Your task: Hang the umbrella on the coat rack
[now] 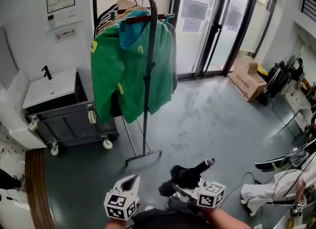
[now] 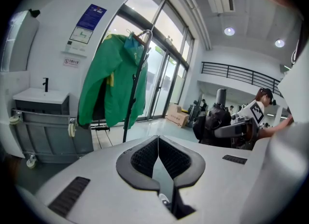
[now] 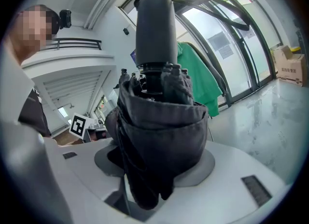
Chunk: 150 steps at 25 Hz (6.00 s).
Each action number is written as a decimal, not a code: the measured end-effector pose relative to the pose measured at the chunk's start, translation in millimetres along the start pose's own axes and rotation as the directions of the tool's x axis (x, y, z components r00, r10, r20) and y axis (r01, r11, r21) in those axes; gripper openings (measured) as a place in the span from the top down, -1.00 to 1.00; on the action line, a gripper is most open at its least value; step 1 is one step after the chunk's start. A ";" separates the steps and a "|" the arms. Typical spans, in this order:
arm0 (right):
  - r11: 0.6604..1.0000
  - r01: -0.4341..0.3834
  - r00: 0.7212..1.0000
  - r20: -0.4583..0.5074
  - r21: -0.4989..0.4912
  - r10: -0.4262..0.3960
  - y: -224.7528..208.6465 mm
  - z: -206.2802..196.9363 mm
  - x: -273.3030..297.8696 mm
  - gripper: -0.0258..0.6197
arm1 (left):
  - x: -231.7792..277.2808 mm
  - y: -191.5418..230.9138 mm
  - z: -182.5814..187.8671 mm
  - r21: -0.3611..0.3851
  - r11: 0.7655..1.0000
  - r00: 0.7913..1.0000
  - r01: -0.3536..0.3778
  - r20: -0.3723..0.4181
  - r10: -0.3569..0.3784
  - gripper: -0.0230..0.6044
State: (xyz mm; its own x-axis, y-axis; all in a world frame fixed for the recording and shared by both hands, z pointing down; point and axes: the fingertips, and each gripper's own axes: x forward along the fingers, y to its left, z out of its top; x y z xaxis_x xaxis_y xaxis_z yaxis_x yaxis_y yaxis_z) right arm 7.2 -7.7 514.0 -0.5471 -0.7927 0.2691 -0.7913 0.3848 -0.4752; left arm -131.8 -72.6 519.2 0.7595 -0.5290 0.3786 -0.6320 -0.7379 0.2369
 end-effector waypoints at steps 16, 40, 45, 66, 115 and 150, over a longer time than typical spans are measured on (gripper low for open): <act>0.969 -0.216 0.976 -0.047 -0.121 0.212 -107.9 119.1 80.1 0.23 | 118.1 37.8 94.4 -0.015 0.982 0.979 -0.189 0.071 0.190 0.88; 0.706 -0.570 0.796 -0.495 -0.420 0.347 -95.6 182.8 156.5 0.23 | 152.7 90.8 148.9 -0.049 0.918 0.914 -0.393 0.088 0.395 0.88; 0.678 -0.563 0.813 -0.461 -0.472 0.355 -63.0 223.3 184.8 0.23 | 148.6 108.4 165.1 -0.032 0.940 0.934 -0.339 0.109 0.340 0.88; 0.720 -0.512 0.829 -0.490 -0.469 0.270 -47.2 249.9 246.8 0.23 | 122.4 160.4 150.4 -0.043 0.956 0.951 -0.290 0.098 0.293 0.88; 0.919 -0.210 0.883 -0.468 -0.333 0.033 -188.3 123.8 292.5 0.15 | 141.8 151.0 132.6 -0.029 0.968 0.968 -0.250 0.018 0.250 0.88; 0.972 0.081 0.985 -0.134 -0.219 -0.112 -128.1 119.3 198.9 0.34 | 138.4 136.0 129.9 0.098 0.995 1.000 0.026 -0.006 -0.026 0.88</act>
State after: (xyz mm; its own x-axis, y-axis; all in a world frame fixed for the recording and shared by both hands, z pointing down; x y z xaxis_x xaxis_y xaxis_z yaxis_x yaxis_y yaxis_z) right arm 32.3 -271.1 528.4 -0.4865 -0.7604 0.4303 -0.8735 0.4138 -0.2564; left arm -92.6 -300.5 487.6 0.7745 -0.5075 0.3776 -0.5939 -0.7888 0.1582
